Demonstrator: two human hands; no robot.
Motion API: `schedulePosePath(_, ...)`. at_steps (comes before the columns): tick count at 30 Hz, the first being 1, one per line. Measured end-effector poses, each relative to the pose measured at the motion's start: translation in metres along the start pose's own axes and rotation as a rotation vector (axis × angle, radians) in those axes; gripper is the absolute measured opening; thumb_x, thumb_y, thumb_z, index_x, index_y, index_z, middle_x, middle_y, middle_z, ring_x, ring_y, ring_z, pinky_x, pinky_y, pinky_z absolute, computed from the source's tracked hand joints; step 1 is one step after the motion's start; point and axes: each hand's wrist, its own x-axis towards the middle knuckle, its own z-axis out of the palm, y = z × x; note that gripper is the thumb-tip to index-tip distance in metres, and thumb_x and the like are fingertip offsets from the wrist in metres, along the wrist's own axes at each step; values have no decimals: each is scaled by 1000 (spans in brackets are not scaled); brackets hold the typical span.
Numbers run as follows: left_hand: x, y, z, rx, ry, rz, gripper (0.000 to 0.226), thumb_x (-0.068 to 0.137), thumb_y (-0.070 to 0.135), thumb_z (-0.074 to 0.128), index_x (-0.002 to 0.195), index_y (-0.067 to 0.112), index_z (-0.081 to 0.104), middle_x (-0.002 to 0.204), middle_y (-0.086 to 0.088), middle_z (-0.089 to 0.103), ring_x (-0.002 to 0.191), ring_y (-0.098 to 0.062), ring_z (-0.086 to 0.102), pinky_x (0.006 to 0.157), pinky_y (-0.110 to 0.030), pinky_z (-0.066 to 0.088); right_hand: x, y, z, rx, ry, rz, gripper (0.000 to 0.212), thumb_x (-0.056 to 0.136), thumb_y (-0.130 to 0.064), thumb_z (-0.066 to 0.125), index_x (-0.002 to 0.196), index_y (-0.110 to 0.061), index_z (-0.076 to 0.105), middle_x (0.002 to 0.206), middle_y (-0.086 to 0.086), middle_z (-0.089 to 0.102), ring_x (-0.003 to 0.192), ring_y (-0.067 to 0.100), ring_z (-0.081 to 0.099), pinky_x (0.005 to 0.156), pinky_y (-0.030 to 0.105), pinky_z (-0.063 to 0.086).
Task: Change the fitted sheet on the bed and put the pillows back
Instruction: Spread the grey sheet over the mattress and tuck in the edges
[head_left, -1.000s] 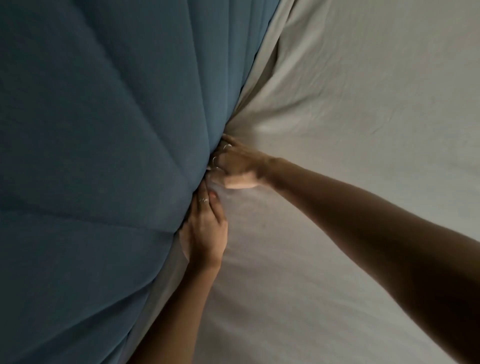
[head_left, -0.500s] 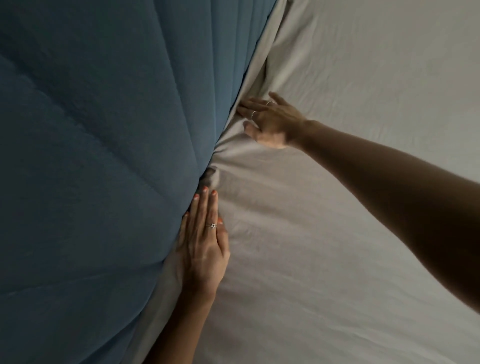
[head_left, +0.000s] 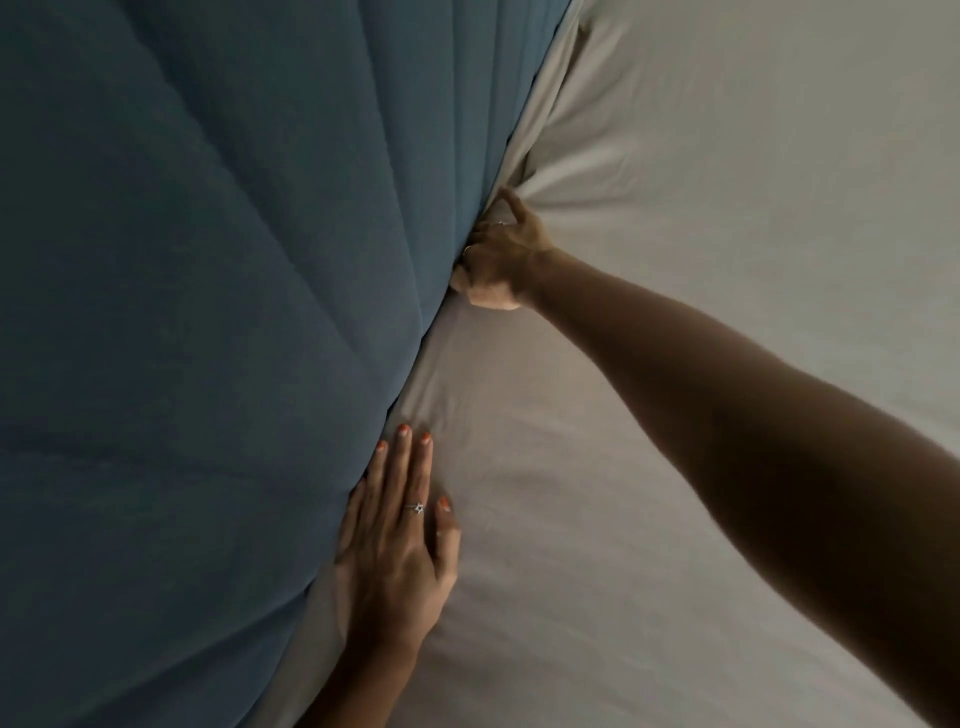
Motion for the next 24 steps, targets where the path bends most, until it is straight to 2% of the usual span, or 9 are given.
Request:
schedulePosePath(4, 2, -2, 1, -10, 24, 27, 50, 95, 25, 37, 143, 11, 44, 151, -4, 38, 141, -20, 34, 105, -43, 42, 9, 10, -1, 175, -14, 25, 53, 98, -45, 23, 140, -24, 46, 147, -5, 44, 144, 16, 22, 117, 53, -1)
schedulePosePath(6, 3, -2, 0, -8, 28, 29, 51, 94, 24, 36, 142, 11, 44, 151, -4, 38, 140, -20, 36, 104, -43, 43, 6, 20, -2, 385, -26, 24, 49, 99, -40, 28, 135, -15, 52, 145, 4, 45, 143, 20, 24, 118, 49, -1)
schedulePosePath(8, 4, -1, -3, 1, 29, 38, 52, 93, 25, 36, 142, 11, 45, 151, -4, 39, 139, -21, 38, 105, -41, 42, 3, 32, -1, 752, -14, 65, 46, 97, -35, 41, 130, -6, 55, 140, 12, 48, 137, 27, 34, 117, 44, 16)
schedulePosePath(11, 7, 0, -6, 19, 28, 38, 52, 92, 25, 36, 140, 11, 47, 150, -5, 41, 138, -21, 40, 103, -37, 41, -4, 37, 2, 1247, 213, 152, 27, 84, -22, 60, 98, -3, 73, 100, 11, 71, 92, 15, 65, 87, 31, 51)
schedulePosePath(13, 8, 1, -7, 7, 30, 44, 52, 91, 25, 36, 139, 10, 48, 148, -6, 43, 136, -22, 42, 103, -36, 40, -2, 45, 2, 1371, 436, 280, 18, 79, -12, 59, 79, 0, 72, 75, 10, 70, 62, 7, 59, 66, 27, 49)
schedulePosePath(16, 11, 2, -9, 11, 43, 61, 54, 88, 26, 36, 136, 8, 51, 145, -7, 47, 132, -23, 46, 100, -38, 41, 4, 73, 0, 977, 681, 386, 26, 83, -17, 44, 80, -9, 69, 82, 8, 70, 76, 15, 65, 70, 29, 52)
schedulePosePath(18, 13, 2, -9, 18, 32, 60, 54, 87, 27, 36, 134, 8, 53, 144, -8, 48, 131, -24, 48, 98, -38, 42, 7, 97, 3, 584, 479, 320, 37, 91, -27, 38, 109, -12, 68, 122, 11, 63, 115, 28, 57, 101, 41, 42)
schedulePosePath(20, 13, 0, -8, 24, 25, 62, 54, 86, 28, 37, 132, 7, 55, 142, -9, 50, 130, -25, 47, 100, -37, 40, 6, 106, 7, 464, 268, 222, 47, 100, -37, 33, 139, -15, 47, 150, 6, 38, 141, 23, 31, 117, 47, 16)
schedulePosePath(24, 11, 0, -2, 55, 25, 71, 54, 84, 29, 36, 126, 6, 60, 136, -11, 54, 127, -25, 47, 105, -33, 32, 20, 103, 6, 374, 236, 144, 53, 101, -42, 23, 145, -17, 39, 155, 2, 31, 146, 17, 17, 119, 47, 3)
